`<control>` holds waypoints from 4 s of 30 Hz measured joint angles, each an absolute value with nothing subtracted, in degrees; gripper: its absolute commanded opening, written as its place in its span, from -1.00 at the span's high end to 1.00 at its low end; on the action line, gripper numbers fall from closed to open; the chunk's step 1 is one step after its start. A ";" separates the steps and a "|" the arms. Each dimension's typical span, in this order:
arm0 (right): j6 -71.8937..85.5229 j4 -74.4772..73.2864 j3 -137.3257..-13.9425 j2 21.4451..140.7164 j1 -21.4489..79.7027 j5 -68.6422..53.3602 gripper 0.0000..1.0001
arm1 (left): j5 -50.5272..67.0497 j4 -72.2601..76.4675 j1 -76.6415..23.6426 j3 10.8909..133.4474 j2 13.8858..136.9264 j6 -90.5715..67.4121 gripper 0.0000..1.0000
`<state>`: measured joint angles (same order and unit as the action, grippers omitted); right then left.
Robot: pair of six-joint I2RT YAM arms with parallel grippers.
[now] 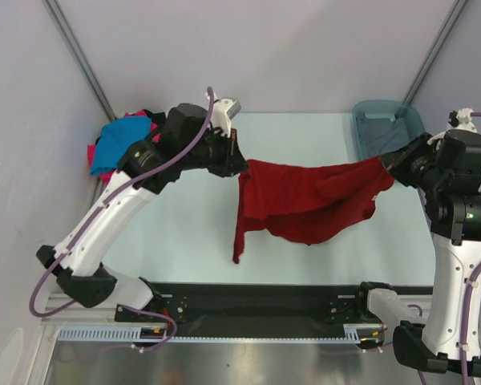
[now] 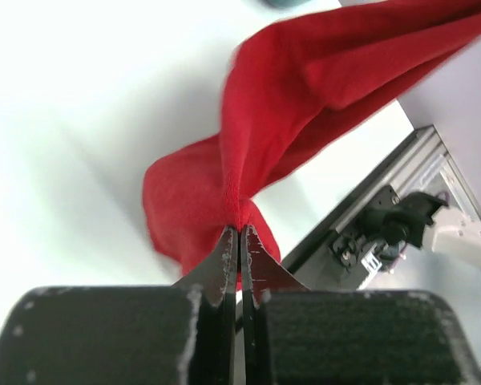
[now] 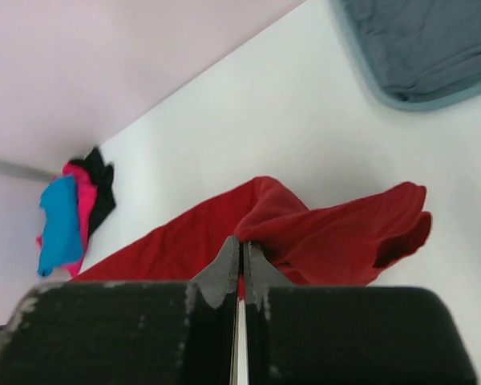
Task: Fold and stack the t-shirts
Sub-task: Flatten the tshirt out
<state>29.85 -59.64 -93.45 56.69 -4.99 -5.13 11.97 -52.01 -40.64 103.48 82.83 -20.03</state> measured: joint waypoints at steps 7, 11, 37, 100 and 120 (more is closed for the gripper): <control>25.08 -61.54 -92.66 56.62 -2.04 -16.27 1.00 | 5.04 -55.35 -47.62 102.87 74.24 -21.67 0.99; 23.11 -61.34 -92.84 56.36 -1.39 -22.24 1.00 | 1.43 -58.06 -49.89 105.91 70.59 -23.07 0.99; 14.68 -67.57 -108.25 50.09 -0.80 -5.54 1.00 | 0.82 -77.32 -52.95 130.63 62.81 -38.52 0.99; 7.16 -61.39 -122.34 52.05 0.78 8.25 1.00 | 25.67 -78.02 -32.42 132.00 52.99 -29.52 0.99; 9.87 -40.01 -75.46 51.48 0.62 -1.83 1.00 | 19.55 -59.92 -29.26 82.08 54.28 -23.77 0.99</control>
